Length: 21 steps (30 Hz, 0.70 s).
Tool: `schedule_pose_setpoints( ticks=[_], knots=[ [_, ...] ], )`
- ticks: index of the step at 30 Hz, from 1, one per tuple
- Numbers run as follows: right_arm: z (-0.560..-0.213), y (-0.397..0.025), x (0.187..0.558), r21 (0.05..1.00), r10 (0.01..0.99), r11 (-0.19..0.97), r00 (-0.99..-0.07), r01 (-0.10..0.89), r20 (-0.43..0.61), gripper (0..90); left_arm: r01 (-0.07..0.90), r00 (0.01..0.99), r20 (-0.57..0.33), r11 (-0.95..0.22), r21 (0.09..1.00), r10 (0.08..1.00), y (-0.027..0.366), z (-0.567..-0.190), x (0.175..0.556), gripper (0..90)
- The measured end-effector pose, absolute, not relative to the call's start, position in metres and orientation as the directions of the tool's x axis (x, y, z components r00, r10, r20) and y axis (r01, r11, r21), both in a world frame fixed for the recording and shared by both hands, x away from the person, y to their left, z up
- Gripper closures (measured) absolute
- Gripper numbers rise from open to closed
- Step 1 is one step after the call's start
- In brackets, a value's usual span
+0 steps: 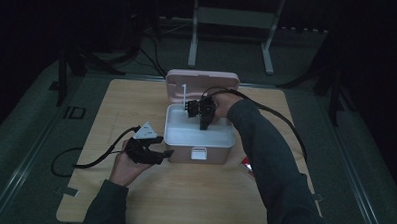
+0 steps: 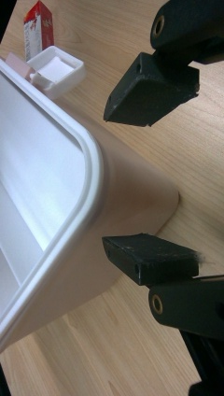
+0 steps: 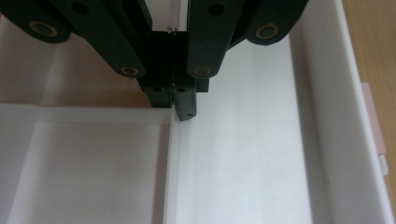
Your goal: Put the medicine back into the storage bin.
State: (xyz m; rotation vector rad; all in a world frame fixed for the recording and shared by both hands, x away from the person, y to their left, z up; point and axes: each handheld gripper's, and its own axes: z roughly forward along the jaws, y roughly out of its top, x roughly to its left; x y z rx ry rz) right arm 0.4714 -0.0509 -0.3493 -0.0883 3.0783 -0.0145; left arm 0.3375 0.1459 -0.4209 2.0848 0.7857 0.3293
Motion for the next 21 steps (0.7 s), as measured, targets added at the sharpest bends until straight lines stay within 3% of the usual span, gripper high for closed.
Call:
schedule_pose_setpoints(
  ticks=[21],
  knots=[
    [-0.306,-0.078,0.461,0.109,-0.068,0.991,-0.996,-0.073,-0.050,89.7,0.396,0.767,-0.040,-0.423,0.815,0.640,0.150,-0.418,0.334,34.1]
  ],
)
